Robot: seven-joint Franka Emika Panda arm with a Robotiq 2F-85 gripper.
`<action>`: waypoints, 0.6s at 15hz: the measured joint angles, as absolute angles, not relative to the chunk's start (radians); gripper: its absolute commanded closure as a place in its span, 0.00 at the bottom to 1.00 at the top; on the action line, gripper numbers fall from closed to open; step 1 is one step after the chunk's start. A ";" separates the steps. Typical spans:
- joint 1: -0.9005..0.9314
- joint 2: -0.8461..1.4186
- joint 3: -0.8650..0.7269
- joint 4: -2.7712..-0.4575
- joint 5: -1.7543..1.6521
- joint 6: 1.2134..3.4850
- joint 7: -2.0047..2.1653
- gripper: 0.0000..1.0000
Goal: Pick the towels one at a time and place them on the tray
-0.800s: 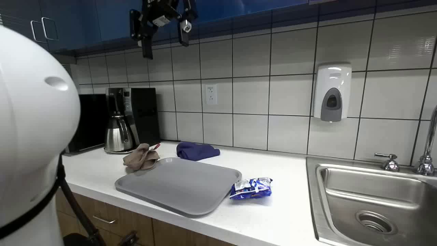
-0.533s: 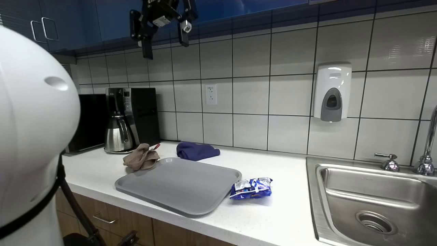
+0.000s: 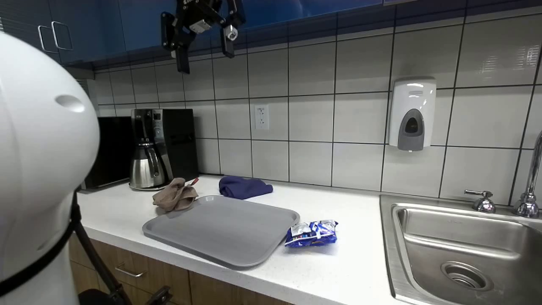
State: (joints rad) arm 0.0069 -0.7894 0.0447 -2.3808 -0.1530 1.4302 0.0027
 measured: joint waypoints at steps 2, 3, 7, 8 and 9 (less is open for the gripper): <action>0.007 -0.789 0.045 -2.381 -0.153 1.430 0.003 0.00; 0.007 -0.789 0.045 -2.381 -0.153 1.430 0.003 0.00; 0.012 -0.784 0.044 -2.381 -0.153 1.435 0.003 0.00; 0.016 -0.778 0.044 -2.381 -0.153 1.444 0.003 0.00; 0.023 -0.769 0.044 -2.381 -0.151 1.459 0.003 0.00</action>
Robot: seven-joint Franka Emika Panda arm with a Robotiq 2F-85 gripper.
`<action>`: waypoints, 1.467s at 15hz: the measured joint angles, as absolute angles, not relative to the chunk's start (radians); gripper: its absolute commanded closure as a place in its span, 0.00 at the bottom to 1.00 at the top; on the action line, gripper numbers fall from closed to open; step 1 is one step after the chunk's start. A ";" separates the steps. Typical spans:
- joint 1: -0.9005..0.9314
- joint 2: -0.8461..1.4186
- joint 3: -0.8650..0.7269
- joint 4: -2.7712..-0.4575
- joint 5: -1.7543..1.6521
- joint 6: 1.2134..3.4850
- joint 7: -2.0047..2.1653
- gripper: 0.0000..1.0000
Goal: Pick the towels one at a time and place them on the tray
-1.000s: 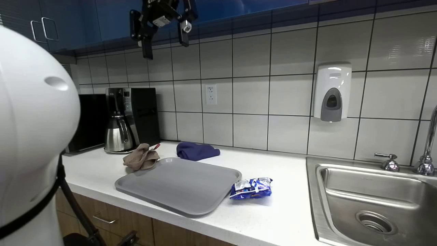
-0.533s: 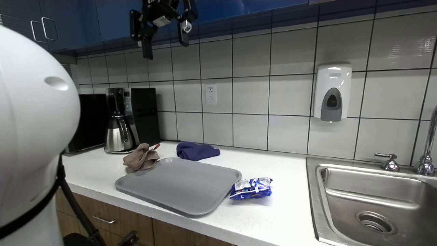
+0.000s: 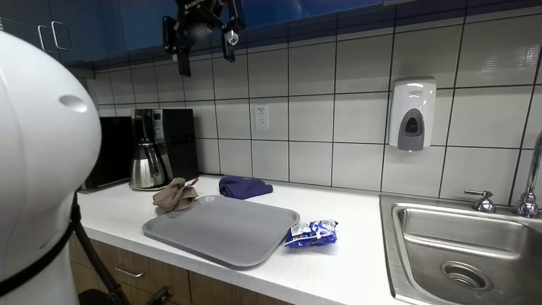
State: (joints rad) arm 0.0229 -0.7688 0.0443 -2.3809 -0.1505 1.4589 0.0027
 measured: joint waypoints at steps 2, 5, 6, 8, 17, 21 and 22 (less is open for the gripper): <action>0.043 -0.746 0.045 -2.381 -0.145 1.502 0.003 0.00; 0.082 -0.700 0.045 -2.381 -0.144 1.573 -0.020 0.00; 0.092 -0.684 0.045 -2.381 -0.144 1.593 -0.035 0.00; 0.108 -0.648 0.045 -2.381 -0.144 1.633 -0.072 0.00; 0.173 -0.493 0.051 -2.381 -0.144 1.768 -0.205 0.00; 0.202 -0.433 0.077 -2.381 -0.144 1.808 -0.229 0.00; 0.210 -0.417 0.084 -2.381 -0.144 1.815 -0.233 0.00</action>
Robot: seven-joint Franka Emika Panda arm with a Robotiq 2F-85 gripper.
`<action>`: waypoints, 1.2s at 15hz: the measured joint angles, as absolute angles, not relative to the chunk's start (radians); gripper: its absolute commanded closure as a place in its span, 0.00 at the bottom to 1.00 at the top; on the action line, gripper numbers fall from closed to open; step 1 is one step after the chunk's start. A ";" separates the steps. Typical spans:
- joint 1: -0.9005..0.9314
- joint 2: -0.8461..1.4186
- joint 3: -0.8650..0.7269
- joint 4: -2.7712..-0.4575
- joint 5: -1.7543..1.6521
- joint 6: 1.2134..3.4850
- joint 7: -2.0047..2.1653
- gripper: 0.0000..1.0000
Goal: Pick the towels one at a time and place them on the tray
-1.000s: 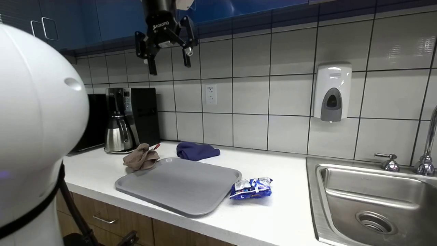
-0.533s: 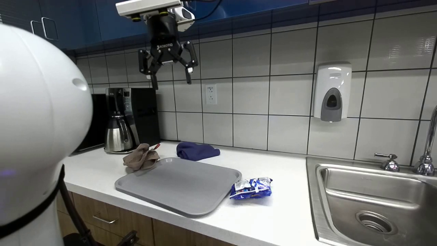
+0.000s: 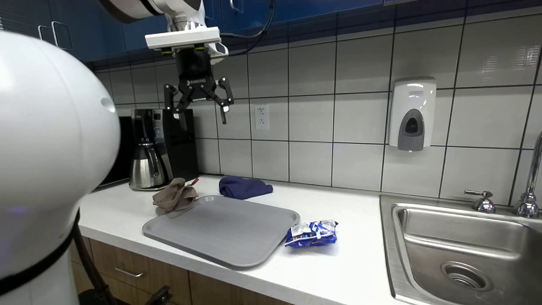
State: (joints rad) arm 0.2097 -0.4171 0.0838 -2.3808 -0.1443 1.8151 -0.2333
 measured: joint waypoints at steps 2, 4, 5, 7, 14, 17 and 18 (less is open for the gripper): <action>0.223 -0.386 0.099 -2.381 -0.144 1.834 -0.241 0.00; 0.236 -0.352 0.115 -2.380 -0.145 1.858 -0.256 0.00; 0.241 -0.336 0.122 -2.380 -0.145 1.873 -0.264 0.00; 0.250 -0.305 0.133 -2.378 -0.145 1.904 -0.287 0.00; 0.263 -0.187 0.150 -2.369 -0.147 2.026 -0.388 0.00; 0.263 -0.130 0.158 -2.351 -0.152 2.071 -0.423 0.00; 0.264 -0.109 0.163 -2.342 -0.153 2.084 -0.429 0.00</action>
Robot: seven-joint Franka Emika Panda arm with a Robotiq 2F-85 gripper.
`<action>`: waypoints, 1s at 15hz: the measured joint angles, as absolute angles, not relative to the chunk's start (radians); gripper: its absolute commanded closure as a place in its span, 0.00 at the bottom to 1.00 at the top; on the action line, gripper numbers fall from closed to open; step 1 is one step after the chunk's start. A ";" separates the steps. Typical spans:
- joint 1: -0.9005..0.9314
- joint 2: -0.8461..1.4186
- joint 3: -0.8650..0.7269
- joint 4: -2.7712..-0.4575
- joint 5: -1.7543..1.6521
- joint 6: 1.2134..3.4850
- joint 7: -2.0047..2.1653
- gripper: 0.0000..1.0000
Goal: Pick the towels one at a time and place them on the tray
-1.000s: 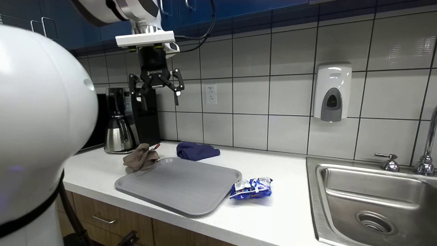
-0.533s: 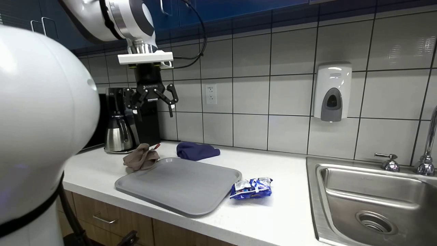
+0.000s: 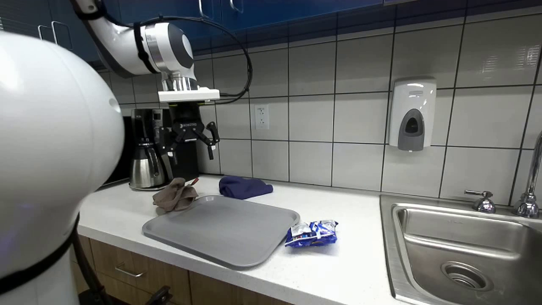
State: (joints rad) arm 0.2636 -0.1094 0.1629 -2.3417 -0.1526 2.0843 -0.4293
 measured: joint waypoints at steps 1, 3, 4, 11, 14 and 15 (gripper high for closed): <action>0.264 -0.092 0.169 -2.333 -0.153 2.094 -0.436 0.00; 0.266 -0.056 0.183 -2.312 -0.153 2.115 -0.450 0.00; 0.268 -0.040 0.189 -2.301 -0.152 2.124 -0.457 0.00; 0.277 0.067 0.232 -2.217 -0.151 2.164 -0.493 0.00; 0.282 0.114 0.254 -2.176 -0.151 2.167 -0.493 0.00; 0.286 0.129 0.260 -2.164 -0.151 2.169 -0.493 0.00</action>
State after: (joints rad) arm 0.2865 0.1288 0.2595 -2.1638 -0.1507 2.1686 -0.4926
